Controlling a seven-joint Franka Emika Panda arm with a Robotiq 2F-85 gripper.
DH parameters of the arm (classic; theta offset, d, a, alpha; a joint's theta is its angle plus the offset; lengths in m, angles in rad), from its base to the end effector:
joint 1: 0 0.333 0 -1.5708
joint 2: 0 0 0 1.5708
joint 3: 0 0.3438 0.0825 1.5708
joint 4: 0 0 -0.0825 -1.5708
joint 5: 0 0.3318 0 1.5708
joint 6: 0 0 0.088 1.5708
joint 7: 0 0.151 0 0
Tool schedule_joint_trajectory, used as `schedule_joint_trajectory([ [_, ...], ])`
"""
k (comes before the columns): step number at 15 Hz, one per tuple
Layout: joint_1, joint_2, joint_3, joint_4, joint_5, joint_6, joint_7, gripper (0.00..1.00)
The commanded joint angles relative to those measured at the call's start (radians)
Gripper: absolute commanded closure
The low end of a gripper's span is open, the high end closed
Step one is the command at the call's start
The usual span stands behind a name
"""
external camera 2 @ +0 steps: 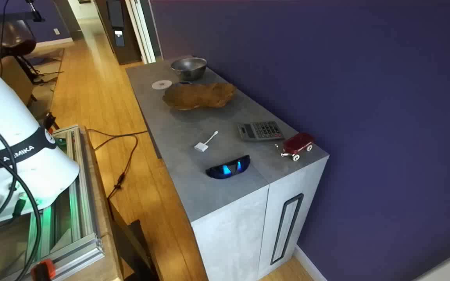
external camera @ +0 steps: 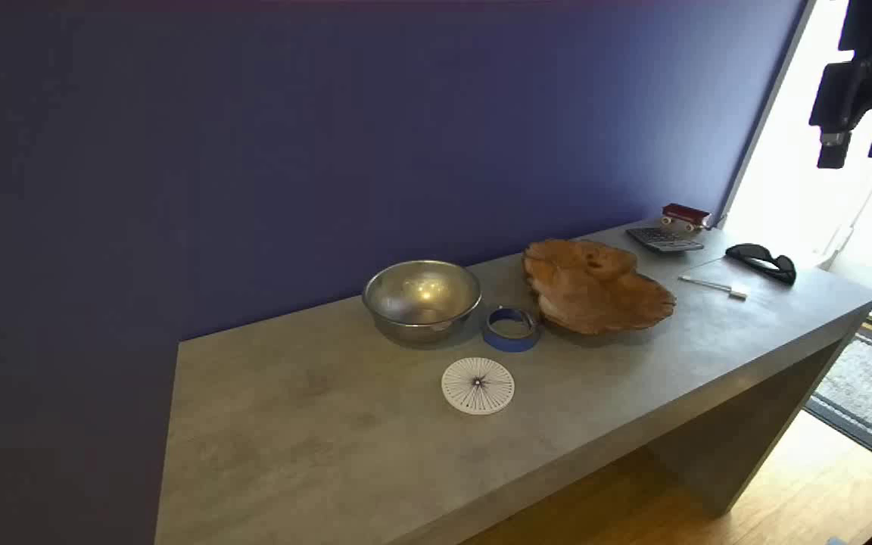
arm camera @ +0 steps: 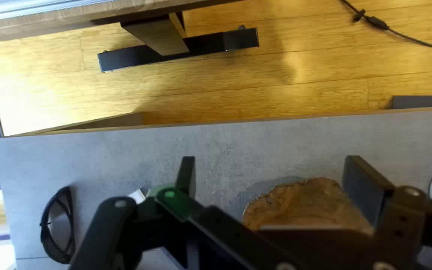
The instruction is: Put the blue tape inside the bowl
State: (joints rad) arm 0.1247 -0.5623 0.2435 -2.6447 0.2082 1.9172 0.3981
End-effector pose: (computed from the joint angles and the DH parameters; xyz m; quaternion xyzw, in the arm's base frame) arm 0.2543 0.1227 0.4086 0.9924 -0.0824 -0.0908 0.0024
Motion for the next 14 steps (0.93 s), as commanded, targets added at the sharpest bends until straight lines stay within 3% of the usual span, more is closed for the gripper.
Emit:
schedule_joint_trajectory([
  [1,0.003,0.0,-0.004,0.002,-0.002,-0.003,0.001,0.0],
  [5,0.003,0.0,-0.004,0.002,-0.002,-0.003,0.001,0.0],
  [7,0.029,0.076,0.036,0.012,0.002,0.06,-0.004,0.0],
  [9,0.088,0.15,0.072,0.022,0.042,0.163,-0.041,0.0],
  [14,0.181,0.395,0.184,0.116,-0.021,0.537,-0.046,0.0],
])
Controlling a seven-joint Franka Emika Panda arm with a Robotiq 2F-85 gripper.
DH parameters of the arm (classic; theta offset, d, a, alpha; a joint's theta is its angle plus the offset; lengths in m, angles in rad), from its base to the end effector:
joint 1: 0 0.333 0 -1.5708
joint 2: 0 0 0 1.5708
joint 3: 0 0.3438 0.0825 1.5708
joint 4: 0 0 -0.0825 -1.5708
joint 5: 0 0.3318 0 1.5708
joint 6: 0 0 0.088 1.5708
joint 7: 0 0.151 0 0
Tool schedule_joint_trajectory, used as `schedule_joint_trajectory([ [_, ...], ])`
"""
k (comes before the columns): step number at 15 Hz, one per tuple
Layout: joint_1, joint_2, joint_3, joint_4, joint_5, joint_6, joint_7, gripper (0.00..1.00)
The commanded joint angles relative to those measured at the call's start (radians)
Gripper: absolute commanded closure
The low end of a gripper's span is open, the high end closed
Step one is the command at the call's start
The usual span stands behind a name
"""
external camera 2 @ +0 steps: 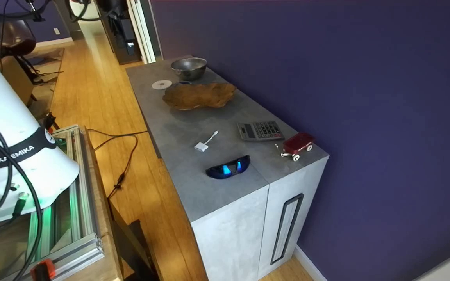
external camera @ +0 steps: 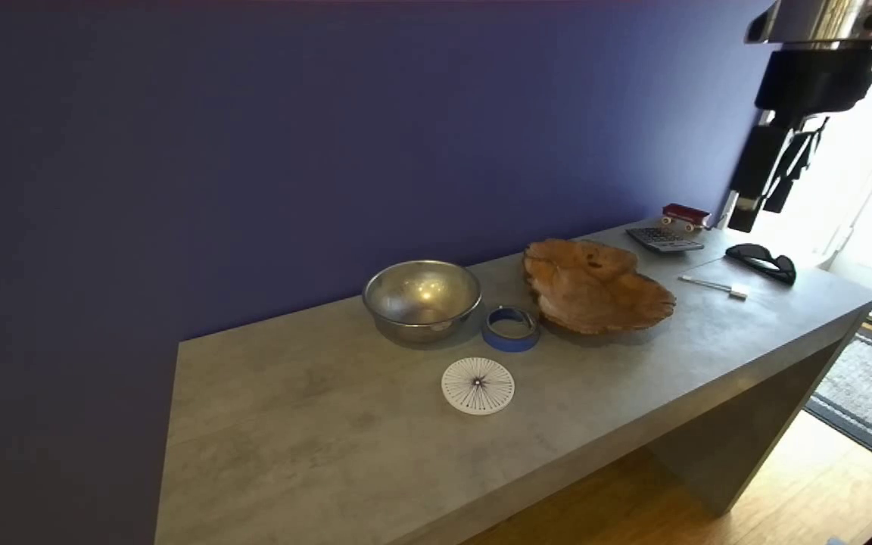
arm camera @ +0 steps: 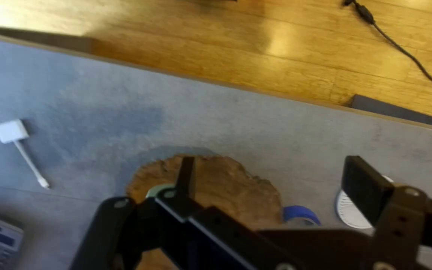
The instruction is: Put the blue tape inside the bowl
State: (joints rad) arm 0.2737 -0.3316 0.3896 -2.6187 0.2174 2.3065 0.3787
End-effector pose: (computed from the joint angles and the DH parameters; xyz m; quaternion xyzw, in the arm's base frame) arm 0.2808 0.2311 0.3708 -0.9980 -0.0596 0.0068 0.0175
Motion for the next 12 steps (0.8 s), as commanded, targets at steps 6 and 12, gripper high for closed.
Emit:
schedule_joint_trajectory([
  [6,0.063,0.263,0.04,0.146,-0.163,0.159,-0.037,0.0],
  [12,0.086,0.436,0.044,0.22,-0.17,0.339,-0.22,0.0],
])
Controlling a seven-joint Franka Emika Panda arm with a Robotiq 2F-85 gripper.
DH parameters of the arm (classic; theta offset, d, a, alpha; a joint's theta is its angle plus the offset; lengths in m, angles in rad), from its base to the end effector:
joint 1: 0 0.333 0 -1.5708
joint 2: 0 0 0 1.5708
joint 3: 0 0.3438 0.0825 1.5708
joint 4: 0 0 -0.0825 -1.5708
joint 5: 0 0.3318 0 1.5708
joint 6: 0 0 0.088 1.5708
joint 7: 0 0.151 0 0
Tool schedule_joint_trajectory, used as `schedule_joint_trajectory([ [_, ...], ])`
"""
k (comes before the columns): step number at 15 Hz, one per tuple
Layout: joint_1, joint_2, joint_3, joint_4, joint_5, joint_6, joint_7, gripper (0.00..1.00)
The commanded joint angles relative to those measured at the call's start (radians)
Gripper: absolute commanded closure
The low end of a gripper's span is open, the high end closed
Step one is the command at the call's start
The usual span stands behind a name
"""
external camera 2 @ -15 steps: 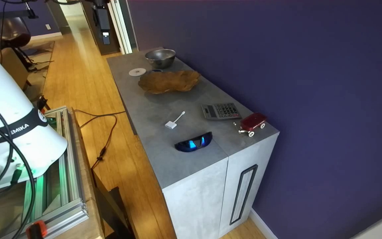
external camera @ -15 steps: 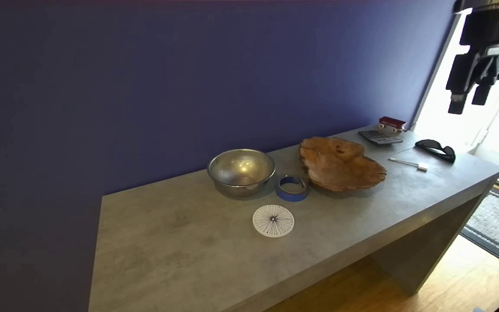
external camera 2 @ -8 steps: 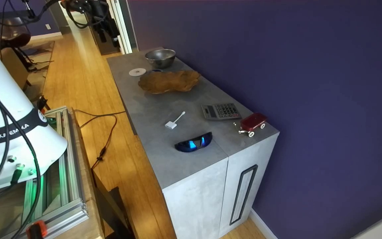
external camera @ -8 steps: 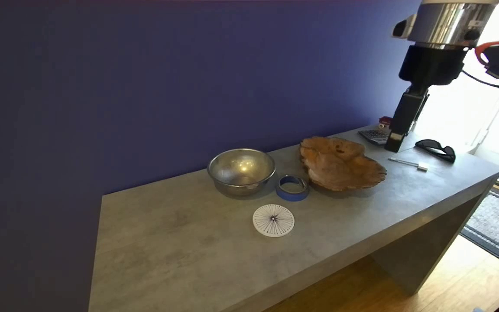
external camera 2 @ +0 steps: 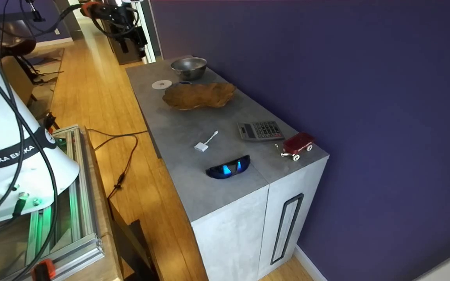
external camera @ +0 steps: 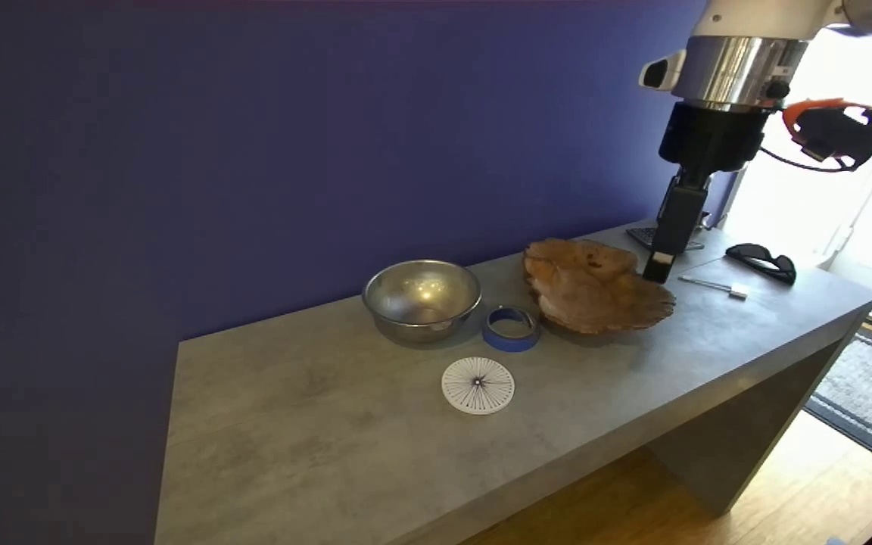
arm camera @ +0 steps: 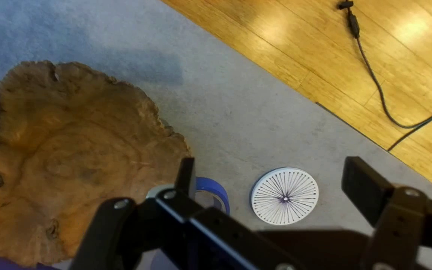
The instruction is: Put the blue tape inside the bowl
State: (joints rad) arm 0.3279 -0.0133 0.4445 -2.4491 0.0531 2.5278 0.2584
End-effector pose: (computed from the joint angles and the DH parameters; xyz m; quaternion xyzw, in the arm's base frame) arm 0.3271 0.3198 0.3360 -0.9712 -0.2337 -0.0329 0.0340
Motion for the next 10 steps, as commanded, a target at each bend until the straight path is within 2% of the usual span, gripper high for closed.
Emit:
schedule_joint_trajectory([
  [1,0.039,0.151,-0.011,0.062,-0.032,0.151,-0.126,0.0],
  [4,0.065,0.296,-0.041,0.14,-0.157,0.199,-0.175,0.0],
  [5,0.066,0.344,-0.047,0.174,-0.152,0.172,-0.201,0.0],
  [6,0.064,0.232,-0.033,0.09,-0.102,0.176,-0.168,0.0],
  [10,0.065,0.344,-0.05,0.161,-0.115,0.176,-0.213,0.0],
])
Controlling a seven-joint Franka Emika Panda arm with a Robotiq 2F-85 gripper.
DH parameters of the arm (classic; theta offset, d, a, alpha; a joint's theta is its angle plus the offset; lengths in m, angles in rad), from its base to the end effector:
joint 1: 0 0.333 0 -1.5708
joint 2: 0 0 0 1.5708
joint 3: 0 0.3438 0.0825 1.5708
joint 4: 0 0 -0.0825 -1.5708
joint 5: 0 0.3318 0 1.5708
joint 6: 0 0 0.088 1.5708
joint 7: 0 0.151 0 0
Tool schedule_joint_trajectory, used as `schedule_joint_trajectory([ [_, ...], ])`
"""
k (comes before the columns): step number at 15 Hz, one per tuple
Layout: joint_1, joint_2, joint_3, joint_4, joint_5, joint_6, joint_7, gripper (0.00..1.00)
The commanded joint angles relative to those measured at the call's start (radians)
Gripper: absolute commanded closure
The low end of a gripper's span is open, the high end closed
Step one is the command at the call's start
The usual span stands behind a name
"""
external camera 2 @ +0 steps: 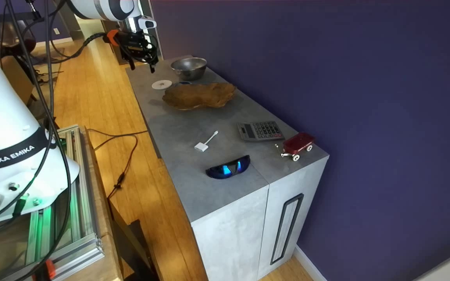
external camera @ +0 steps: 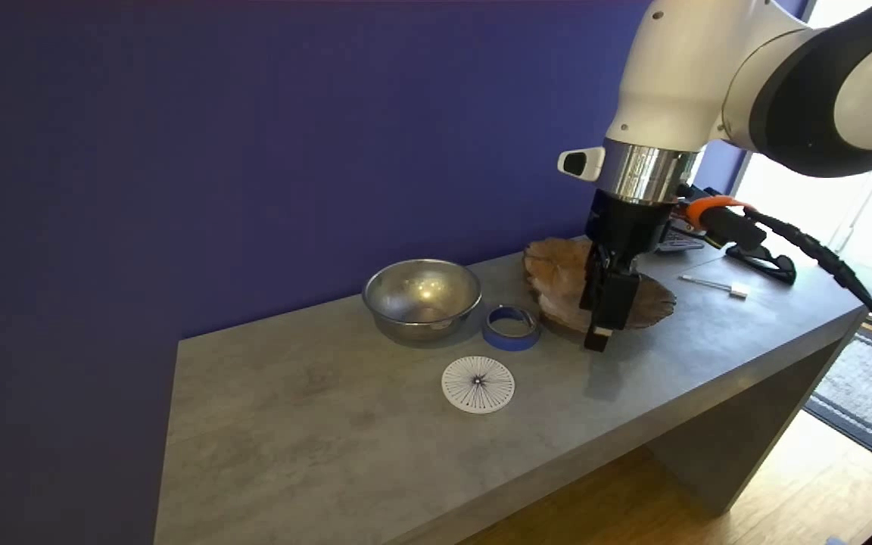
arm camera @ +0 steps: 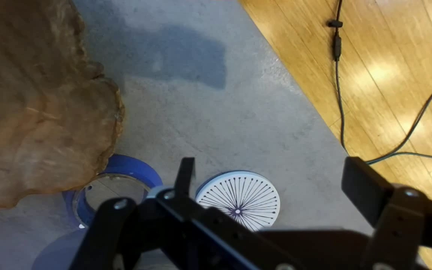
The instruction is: Put the blue tape inside the bowl
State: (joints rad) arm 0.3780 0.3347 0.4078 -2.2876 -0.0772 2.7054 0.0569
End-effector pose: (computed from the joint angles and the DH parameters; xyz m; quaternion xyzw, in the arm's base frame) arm 0.3739 0.3752 0.2547 -0.9244 -0.3743 -0.0329 0.0656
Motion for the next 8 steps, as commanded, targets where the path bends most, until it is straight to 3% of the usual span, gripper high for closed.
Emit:
schedule_joint_trajectory([
  [1,0.015,-0.002,-0.014,0.003,0.015,-0.002,-0.013,0.0],
  [4,0.072,0.006,-0.103,0.01,-0.118,0.082,0.043,0.0],
  [8,0.133,0.084,-0.215,0.09,-0.293,0.088,0.048,0.0],
])
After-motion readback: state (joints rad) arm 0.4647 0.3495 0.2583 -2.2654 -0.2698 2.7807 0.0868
